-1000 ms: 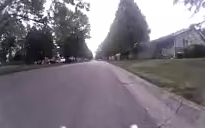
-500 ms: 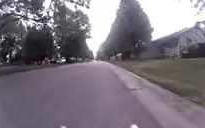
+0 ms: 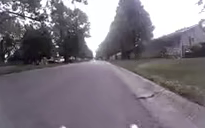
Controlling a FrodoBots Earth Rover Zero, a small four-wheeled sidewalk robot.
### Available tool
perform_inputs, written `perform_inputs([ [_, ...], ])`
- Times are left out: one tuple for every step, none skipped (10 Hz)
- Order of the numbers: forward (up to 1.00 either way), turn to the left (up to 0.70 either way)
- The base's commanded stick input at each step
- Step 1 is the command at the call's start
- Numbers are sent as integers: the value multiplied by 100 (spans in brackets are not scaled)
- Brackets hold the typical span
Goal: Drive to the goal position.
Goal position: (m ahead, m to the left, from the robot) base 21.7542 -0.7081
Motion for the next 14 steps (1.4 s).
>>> perform_inputs([
  [100,0],
  [100,0],
  [100,0],
  [100,0],
  [100,0],
  [100,0],
  [100,0],
  [100,0],
  [100,0],
  [100,0],
  [100,0],
  [100,0],
  [100,0],
  [100,0],
])
